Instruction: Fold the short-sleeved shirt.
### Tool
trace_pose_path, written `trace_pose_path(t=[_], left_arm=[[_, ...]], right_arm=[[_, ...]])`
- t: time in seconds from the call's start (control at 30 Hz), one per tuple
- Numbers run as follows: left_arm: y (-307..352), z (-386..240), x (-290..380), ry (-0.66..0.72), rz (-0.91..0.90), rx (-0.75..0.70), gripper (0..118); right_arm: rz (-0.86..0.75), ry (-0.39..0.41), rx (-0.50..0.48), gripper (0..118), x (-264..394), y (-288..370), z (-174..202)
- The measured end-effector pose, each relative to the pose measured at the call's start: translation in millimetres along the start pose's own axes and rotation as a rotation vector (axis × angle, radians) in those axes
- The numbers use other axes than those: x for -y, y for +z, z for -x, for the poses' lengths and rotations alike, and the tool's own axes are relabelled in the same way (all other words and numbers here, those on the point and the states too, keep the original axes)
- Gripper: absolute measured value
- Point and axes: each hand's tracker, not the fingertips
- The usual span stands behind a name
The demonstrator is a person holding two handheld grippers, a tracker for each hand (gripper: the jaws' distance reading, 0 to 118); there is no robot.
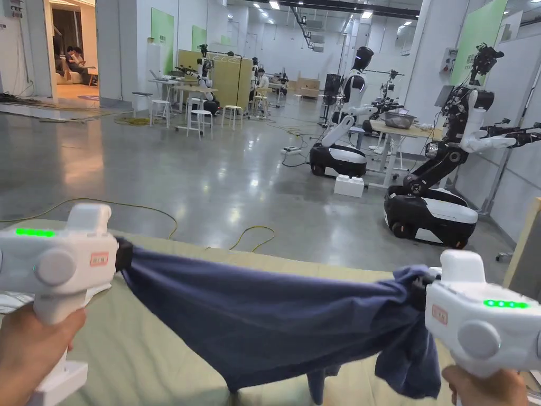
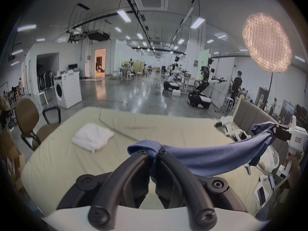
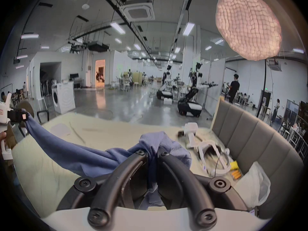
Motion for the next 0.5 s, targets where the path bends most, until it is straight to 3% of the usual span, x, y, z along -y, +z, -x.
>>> trace_pose_path(t=[0.1,0.23,0.5], left_arm=[[0.6,5.9,63.8,0.017,0.070,-0.003,6],[13.5,12.7,149.6,0.039,0.174,-0.015,6],[55.3,20.9,238.0,0.034,0.293,-0.037,6]], right_arm=[[0.088,0.034,0.012,9,57.7,2.3,7.9],[0.188,-0.015,0.014,9,131.4,18.8,13.9],[0.265,0.083,0.007,9,216.5,73.6,31.4]])
